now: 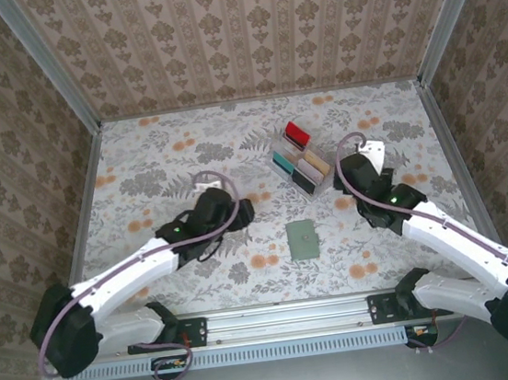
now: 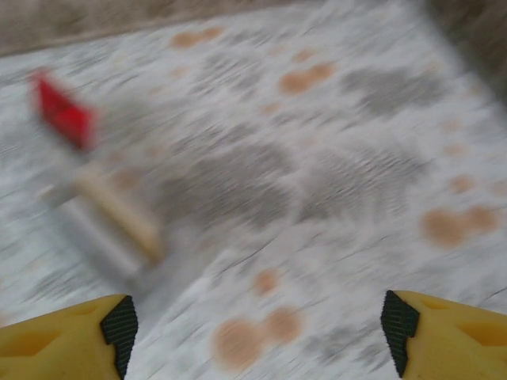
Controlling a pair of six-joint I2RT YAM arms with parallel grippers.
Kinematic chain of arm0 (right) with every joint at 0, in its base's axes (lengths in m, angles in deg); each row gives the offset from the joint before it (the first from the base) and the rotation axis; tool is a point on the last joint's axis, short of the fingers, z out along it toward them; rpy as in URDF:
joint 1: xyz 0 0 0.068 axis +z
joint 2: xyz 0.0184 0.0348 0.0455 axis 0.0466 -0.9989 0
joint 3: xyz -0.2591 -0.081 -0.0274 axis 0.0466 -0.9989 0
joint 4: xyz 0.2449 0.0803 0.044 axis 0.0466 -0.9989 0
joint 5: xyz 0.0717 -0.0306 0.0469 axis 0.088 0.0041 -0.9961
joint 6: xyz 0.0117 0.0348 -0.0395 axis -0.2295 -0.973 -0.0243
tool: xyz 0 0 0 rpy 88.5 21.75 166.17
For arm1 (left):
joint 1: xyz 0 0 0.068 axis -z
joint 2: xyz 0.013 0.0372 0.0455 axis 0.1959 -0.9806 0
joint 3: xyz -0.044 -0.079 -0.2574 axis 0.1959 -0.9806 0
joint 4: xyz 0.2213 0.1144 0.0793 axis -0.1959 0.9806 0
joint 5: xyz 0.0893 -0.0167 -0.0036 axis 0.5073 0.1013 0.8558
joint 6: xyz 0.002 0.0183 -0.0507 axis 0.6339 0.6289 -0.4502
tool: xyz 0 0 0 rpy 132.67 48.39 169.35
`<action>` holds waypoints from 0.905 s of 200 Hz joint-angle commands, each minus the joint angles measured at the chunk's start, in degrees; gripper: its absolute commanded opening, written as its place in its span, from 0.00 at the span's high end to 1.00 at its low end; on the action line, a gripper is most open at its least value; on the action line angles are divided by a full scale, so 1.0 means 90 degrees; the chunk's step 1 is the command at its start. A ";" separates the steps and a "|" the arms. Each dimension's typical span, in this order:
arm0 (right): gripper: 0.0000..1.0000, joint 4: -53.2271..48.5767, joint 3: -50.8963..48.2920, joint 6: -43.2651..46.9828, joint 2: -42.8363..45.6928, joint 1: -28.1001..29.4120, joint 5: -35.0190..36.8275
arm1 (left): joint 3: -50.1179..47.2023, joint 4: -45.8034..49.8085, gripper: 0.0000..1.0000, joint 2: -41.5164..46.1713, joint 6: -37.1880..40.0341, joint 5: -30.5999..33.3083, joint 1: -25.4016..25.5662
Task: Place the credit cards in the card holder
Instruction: Reset both arms
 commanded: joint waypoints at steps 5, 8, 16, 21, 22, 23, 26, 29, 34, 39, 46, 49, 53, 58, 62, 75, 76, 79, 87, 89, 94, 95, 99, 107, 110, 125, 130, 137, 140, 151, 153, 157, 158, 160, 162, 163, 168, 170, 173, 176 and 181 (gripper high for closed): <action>0.15 0.2158 -0.0883 0.2109 -0.0228 -0.0852 0.0734 | -0.0156 0.0828 0.13 0.0750 0.1001 0.1128 -0.0789; 0.15 0.2365 -0.0983 0.2208 -0.0281 -0.0985 0.0545 | -0.0170 0.0824 0.06 0.0819 0.1091 0.1191 -0.0900; 0.15 0.2648 -0.1120 0.2302 -0.0434 -0.1293 0.0192 | -0.0192 0.0891 0.00 0.0977 0.1295 0.1394 -0.1219; 0.15 0.2751 -0.1147 0.2286 -0.0525 -0.1465 0.0048 | -0.0192 0.0936 0.00 0.1064 0.1402 0.1488 -0.1430; 0.15 0.2773 -0.1158 0.2285 -0.0546 -0.1510 0.0019 | -0.0192 0.0941 0.00 0.1077 0.1427 0.1497 -0.1477; 0.15 0.2799 -0.1168 0.2284 -0.0561 -0.1546 -0.0005 | -0.0192 0.0939 0.00 0.1094 0.1449 0.1506 -0.1525; 0.14 0.2909 -0.1200 0.2299 -0.0625 -0.1656 -0.0114 | -0.0201 0.0946 0.00 0.1126 0.1526 0.1529 -0.1662; 0.14 0.3062 -0.1248 0.2323 -0.0698 -0.1750 -0.0235 | -0.0202 0.0954 0.00 0.1161 0.1587 0.1541 -0.1794; 0.14 0.3348 -0.1359 0.2354 -0.0817 -0.1905 -0.0424 | -0.0211 0.0986 0.00 0.1210 0.1626 0.1614 -0.2018; 0.14 0.3607 -0.1446 0.2377 -0.0934 -0.2050 -0.0667 | -0.0235 0.1022 0.00 0.1238 0.1619 0.1716 -0.2189; 0.14 0.3947 -0.1527 0.2489 -0.1100 -0.2210 -0.1005 | -0.0290 0.1000 0.00 0.1281 0.1656 0.1801 -0.2585; 0.15 0.4106 -0.1559 0.2551 -0.1174 -0.2256 -0.1112 | -0.0320 0.0964 0.00 0.1289 0.1688 0.1816 -0.2719; 0.14 0.4400 -0.1621 0.2663 -0.1285 -0.2285 -0.1184 | -0.0373 0.0873 0.00 0.1312 0.1777 0.1840 -0.2860; 0.14 0.4797 -0.1720 0.2790 -0.1438 -0.2312 -0.1230 | -0.0437 0.0751 0.00 0.1339 0.1872 0.1902 -0.2994; 0.14 0.5098 -0.1799 0.2880 -0.1572 -0.2358 -0.1305 | -0.0499 0.0624 0.00 0.1359 0.1966 0.1965 -0.3086; 0.14 0.5707 -0.1882 0.3009 -0.1989 -0.2473 -0.1586 | -0.0800 -0.0055 0.00 0.1403 0.2391 0.2219 -0.3300; 0.14 0.5735 -0.1877 0.3032 -0.2020 -0.2477 -0.1598 | -0.0828 -0.0126 0.00 0.1393 0.2434 0.2238 -0.3315; 0.14 0.5749 -0.1835 0.3068 -0.2081 -0.2498 -0.1656 | -0.0892 -0.0323 0.00 0.1388 0.2560 0.2284 -0.3357; 0.14 0.5730 -0.1702 0.3121 -0.2199 -0.2536 -0.1842 | -0.1057 -0.0724 0.00 0.1338 0.2868 0.2494 -0.3453; 0.14 0.5777 -0.1693 0.3154 -0.2205 -0.2547 -0.1903 | -0.1075 -0.0782 0.00 0.1323 0.2931 0.2544 -0.3476; 0.14 0.5863 -0.1661 0.3192 -0.2373 -0.2567 -0.2022 | -0.1090 -0.0857 0.00 0.1281 0.3082 0.2664 -0.3524; 0.14 0.5892 -0.1659 0.3202 -0.2392 -0.2568 -0.2046 | -0.1090 -0.0868 0.00 0.1269 0.3111 0.2686 -0.3539; 0.14 0.6094 -0.1685 0.3250 -0.2450 -0.2586 -0.2147 | -0.1098 -0.0909 0.00 0.1239 0.3222 0.2742 -0.3585; 0.13 0.6361 -0.1734 0.3175 -0.2520 -0.2681 -0.2424 | -0.1157 -0.1072 0.00 0.1168 0.3473 0.2742 -0.3684; 0.13 0.6417 -0.1735 0.3131 -0.2544 -0.2752 -0.2631 | -0.1200 -0.1178 0.00 0.1138 0.3559 0.2725 -0.3724; 0.12 0.7548 -0.2066 0.3112 -0.2976 -0.2870 -0.3143 | -0.1665 -0.2195 0.00 0.0904 0.3984 0.2412 -0.3944; 0.12 0.7733 -0.2171 0.3078 -0.2994 -0.2912 -0.3184 | -0.1797 -0.2536 0.00 0.0834 0.4078 0.2346 -0.3988; 0.12 0.7737 -0.2300 0.3032 -0.2882 -0.2968 -0.3306 | -0.1940 -0.2928 0.00 0.0738 0.4201 0.2256 -0.4023; 0.12 0.7884 -0.2372 0.3050 -0.2898 -0.2970 -0.3316 | -0.1974 -0.3081 0.00 0.0701 0.4267 0.2199 -0.4040; 0.12 0.8723 -0.2678 0.3153 -0.3150 -0.2955 -0.3471 | -0.2168 -0.3611 0.00 0.0524 0.4372 0.1913 -0.4138; 0.11 0.8852 -0.2703 0.3162 -0.3197 -0.2952 -0.3475 | -0.2209 -0.3728 0.00 0.0480 0.4386 0.1871 -0.4165; 0.11 0.8880 -0.2722 0.3152 -0.3197 -0.2951 -0.3456 | -0.2281 -0.3979 0.00 0.0372 0.4384 0.1795 -0.4205; 0.10 0.8821 -0.2712 0.3147 -0.3185 -0.2950 -0.3451 | -0.2306 -0.4040 0.00 0.0346 0.4383 0.1782 -0.4222; 0.10 0.8703 -0.2685 0.3132 -0.3142 -0.2950 -0.3436 | -0.2342 -0.4180 0.00 0.0282 0.4382 0.1738 -0.4242; 0.10 0.8537 -0.2637 0.3111 -0.3109 -0.2950 -0.3415 | -0.2380 -0.4317 0.00 0.0210 0.4389 0.1720 -0.4269; 0.10 0.8454 -0.2611 0.3102 -0.3097 -0.2950 -0.3406 | -0.2394 -0.4376 0.00 0.0181 0.4390 0.1701 -0.4278; 0.10 0.8187 -0.2472 0.3050 -0.3097 -0.2955 -0.3329 | -0.2457 -0.4674 0.00 -0.0005 0.4432 0.1614 -0.4310; 0.09 0.8161 -0.2434 0.3046 -0.3132 -0.2957 -0.3293 | -0.2472 -0.4780 0.00 -0.0082 0.4458 0.1574 -0.4315; 0.08 0.8210 -0.2416 0.3050 -0.3166 -0.2967 -0.3307 | -0.2490 -0.4979 0.00 -0.0203 0.4526 0.1535 -0.4330; 0.07 0.8286 -0.2446 0.3046 -0.3168 -0.2967 -0.3312 | -0.2467 -0.5107 0.00 -0.0304 0.4577 0.1514 -0.4343; 0.03 0.8229 -0.2462 0.3047 -0.3130 -0.2966 -0.3306 | -0.2366 -0.5033 0.00 -0.0394 0.4604 0.1430 -0.4361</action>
